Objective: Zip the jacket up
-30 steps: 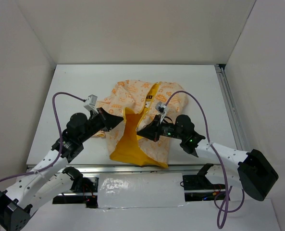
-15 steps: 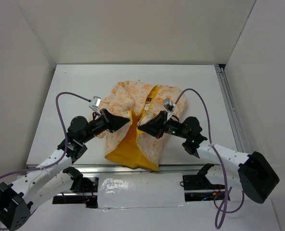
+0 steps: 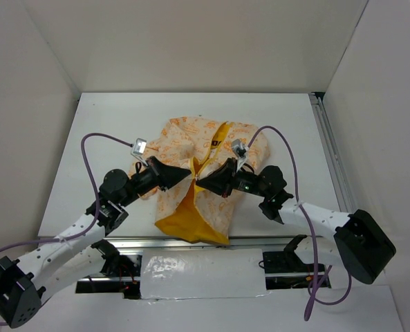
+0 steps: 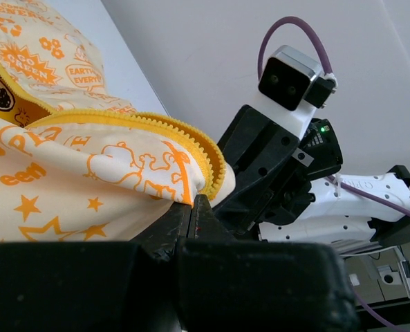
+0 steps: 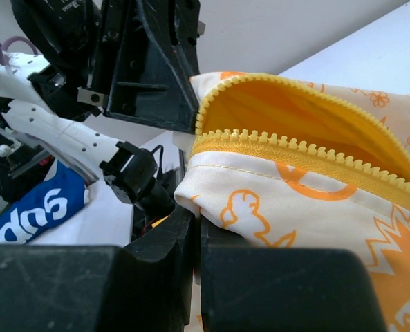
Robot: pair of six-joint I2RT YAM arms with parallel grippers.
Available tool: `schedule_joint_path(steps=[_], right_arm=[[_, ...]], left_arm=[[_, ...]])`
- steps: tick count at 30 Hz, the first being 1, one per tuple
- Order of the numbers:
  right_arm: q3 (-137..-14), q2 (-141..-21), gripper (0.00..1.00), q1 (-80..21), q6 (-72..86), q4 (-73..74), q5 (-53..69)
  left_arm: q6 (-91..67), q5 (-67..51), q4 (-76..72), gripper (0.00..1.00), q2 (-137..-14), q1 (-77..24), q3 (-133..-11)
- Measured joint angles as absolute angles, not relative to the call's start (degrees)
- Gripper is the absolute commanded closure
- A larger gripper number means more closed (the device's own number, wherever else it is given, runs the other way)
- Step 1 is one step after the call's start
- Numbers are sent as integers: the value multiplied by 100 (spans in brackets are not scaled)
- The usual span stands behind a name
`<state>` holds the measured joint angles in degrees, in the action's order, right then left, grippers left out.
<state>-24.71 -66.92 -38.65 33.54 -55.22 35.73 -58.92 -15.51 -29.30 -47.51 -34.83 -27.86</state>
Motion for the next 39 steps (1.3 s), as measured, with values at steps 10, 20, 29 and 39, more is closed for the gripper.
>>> schedule_joint_path(steps=[10,20,29,39], right_arm=[[-2528,-6685,100,-3903,3310,-5561,3671],[-2528,-6654,100,-3931,3293,-5481,3625],[-2530,-6606,100,-3944,3409,-5489,3415],[-2528,-6595,100,-3951,3618,-5492,3035]], left_arm=[[-5894,-1352,-3004,100,-4880,-3542,-2823],[-6029,-1153,-3002,100,-4897,-3557,-2849],[-6045,-1157,-3013,100,-4932,-3564,-2849],[-5966,-1291,-3114,100,-4934,-3586,-2849]])
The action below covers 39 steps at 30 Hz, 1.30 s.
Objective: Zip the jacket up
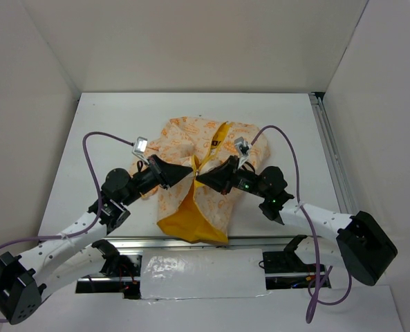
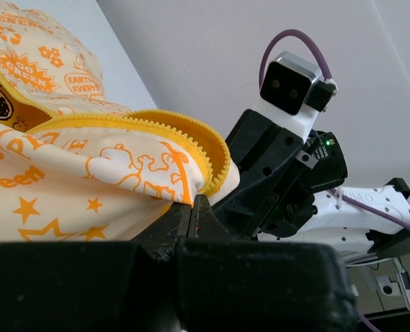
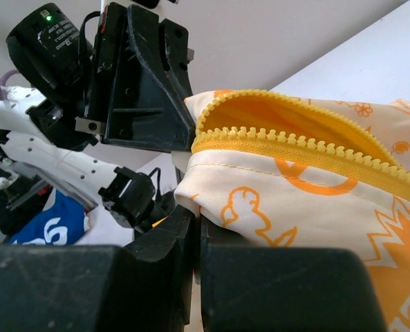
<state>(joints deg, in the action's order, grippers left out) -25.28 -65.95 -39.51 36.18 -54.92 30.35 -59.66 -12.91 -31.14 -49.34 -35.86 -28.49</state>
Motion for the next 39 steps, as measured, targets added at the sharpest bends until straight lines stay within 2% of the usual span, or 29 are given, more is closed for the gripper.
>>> schedule_joint_path(steps=[7,13,18,23,25,31,39], right_arm=[[-2530,-6534,100,-3962,3514,-5428,2930],[-2589,-6405,100,-3999,2832,-5059,3074],[-2593,-6265,100,-4082,2495,-4812,3046],[-2593,-6152,100,-4163,2456,-4775,3030],[-2593,-6152,100,-4165,2458,-4772,3030],[-2606,-6171,100,-4187,2545,-4696,2982],[-2615,-6176,100,-4224,2877,-4652,2650]], left_arm=[[-5843,-1481,-2958,100,-4980,-3590,-2971],[-5822,-1535,-2176,99,-5238,-3590,-3481],[-5682,-1540,-1529,77,-5262,-3594,-3778],[-5535,-1603,-1444,66,-5256,-3594,-3811],[-5507,-1667,-1459,66,-5240,-3594,-3811],[-5277,-1931,-1518,78,-5245,-3601,-3811],[-5092,-2051,-1579,72,-5247,-3586,-3809]])
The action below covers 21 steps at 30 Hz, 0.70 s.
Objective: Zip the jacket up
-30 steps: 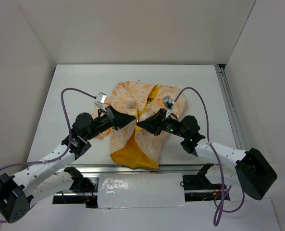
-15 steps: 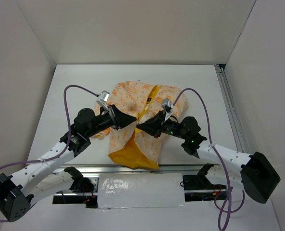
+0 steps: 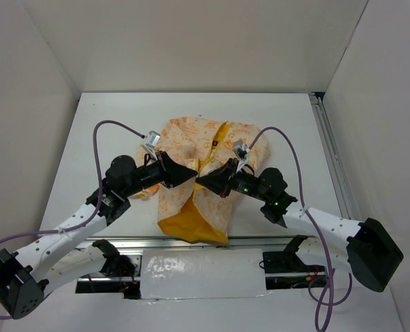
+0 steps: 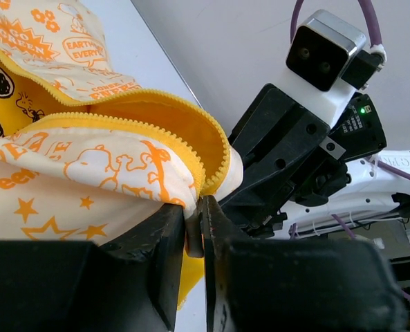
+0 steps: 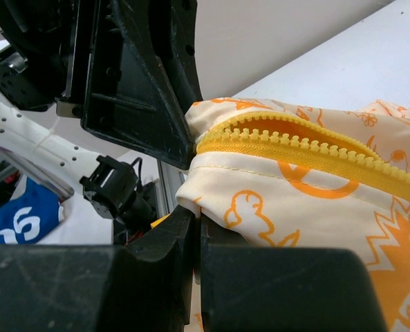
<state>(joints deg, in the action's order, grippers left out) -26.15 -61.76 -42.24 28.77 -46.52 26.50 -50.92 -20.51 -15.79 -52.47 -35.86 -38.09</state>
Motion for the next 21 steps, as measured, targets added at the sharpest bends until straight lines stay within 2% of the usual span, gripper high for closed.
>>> schedule_joint_path(steps=[7,11,12,14,15,21], right_arm=[[-2613,-6023,100,-4224,3009,-4681,2469],[-2613,-6012,100,-4224,3039,-4678,2464],[-2613,-6012,100,-4224,3044,-4676,2464],[-2613,-6012,100,-4224,3044,-4665,2467],[-2613,-6014,100,-4224,3041,-4663,2469],[-2613,-6014,100,-4224,3030,-4619,2499]], left_arm=[[-5072,-2250,-1584,71,-5236,-3583,-3789],[-5057,-2263,-1570,81,-5227,-3583,-3771],[-5037,-2257,-1566,86,-5223,-3581,-3771],[-4993,-2246,-1553,92,-5212,-3583,-3771],[-4980,-2248,-1546,98,-5207,-3583,-3771],[-4917,-2290,-1632,100,-5196,-3583,-3710]])
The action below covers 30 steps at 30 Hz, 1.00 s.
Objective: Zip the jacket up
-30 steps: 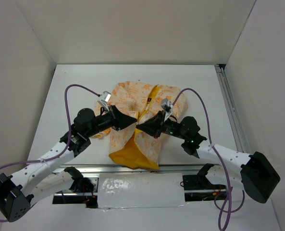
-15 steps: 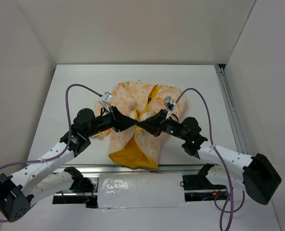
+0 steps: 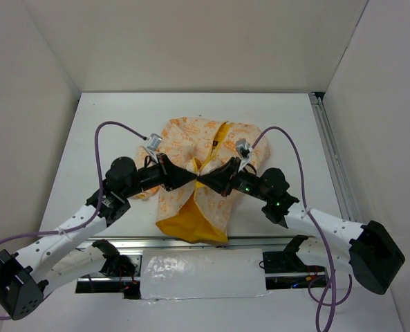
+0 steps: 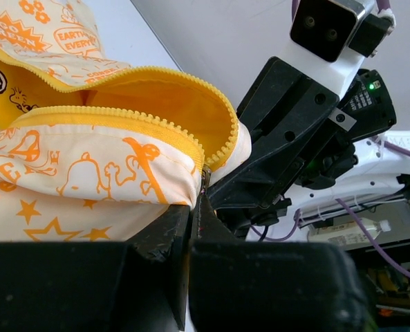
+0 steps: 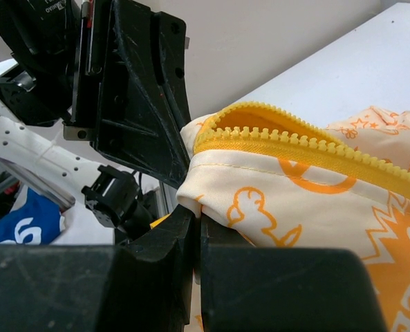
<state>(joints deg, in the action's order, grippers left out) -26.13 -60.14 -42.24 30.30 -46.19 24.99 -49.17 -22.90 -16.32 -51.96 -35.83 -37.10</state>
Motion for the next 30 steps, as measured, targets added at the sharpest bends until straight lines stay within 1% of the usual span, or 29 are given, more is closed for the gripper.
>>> schedule_joint_path(steps=[5,15,23,29,30], right_arm=[[-2613,-5970,100,-4224,2906,-4499,2563],[-2565,-5422,100,-4185,2609,-3511,2416],[-2346,-5214,100,-4185,2788,-3695,2427],[-2279,-5155,100,-4132,2952,-3791,2443],[-2279,-5142,99,-4123,2978,-3787,2451]], left_arm=[[-4604,-2364,-1619,100,-5223,-3583,-3695],[-4016,-2958,-1588,100,-5642,-3583,-3741],[-3723,-3448,-1809,100,-5645,-3592,-3697],[-3579,-3479,-1809,100,-5655,-3632,-3697],[-3577,-3472,-1817,100,-5655,-3634,-3697]])
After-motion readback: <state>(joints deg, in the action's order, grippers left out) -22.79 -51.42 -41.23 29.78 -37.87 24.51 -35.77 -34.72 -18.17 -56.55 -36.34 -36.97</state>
